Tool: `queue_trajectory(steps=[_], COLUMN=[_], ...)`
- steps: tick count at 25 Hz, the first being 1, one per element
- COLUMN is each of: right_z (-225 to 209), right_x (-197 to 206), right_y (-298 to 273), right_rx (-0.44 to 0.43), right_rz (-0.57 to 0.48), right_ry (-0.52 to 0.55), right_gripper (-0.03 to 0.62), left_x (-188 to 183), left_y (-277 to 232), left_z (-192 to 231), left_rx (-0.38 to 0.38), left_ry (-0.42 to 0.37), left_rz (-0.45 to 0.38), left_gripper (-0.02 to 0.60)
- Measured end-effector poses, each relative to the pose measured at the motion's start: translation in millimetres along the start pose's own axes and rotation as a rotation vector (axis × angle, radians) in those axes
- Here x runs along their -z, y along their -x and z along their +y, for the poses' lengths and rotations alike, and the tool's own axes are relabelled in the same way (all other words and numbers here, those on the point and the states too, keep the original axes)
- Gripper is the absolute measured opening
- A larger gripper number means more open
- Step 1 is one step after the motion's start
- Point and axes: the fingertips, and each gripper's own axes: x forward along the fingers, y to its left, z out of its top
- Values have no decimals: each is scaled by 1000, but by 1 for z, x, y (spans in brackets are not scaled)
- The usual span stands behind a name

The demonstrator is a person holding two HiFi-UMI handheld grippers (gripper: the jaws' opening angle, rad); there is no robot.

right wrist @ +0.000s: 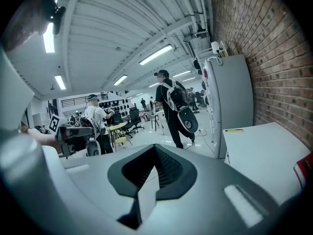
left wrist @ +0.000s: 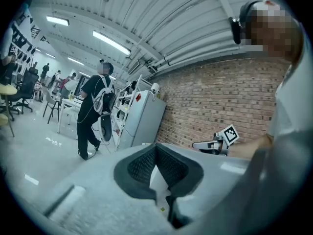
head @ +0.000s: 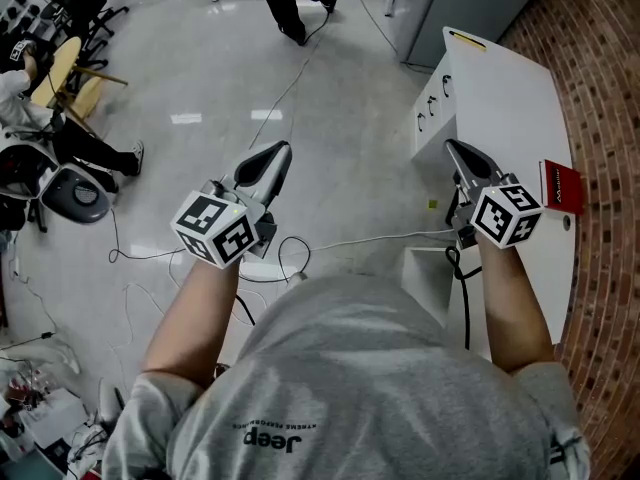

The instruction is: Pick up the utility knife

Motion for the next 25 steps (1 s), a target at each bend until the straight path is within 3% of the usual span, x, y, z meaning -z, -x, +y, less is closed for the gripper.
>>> queue_trajectory(steps=[20, 25], right_z=[-65, -79], right_x=[-6, -5], right_y=[62, 67], right_rx=[-66, -60], right_rz=[-33, -45], right_ry=[29, 9], right_gripper=[9, 9], left_x=[2, 3], left_y=[-73, -84], left_z=[-93, -99], left_rx=[2, 12], left_ry=[-46, -58], left_rz=[-20, -9], left_gripper=[-2, -2])
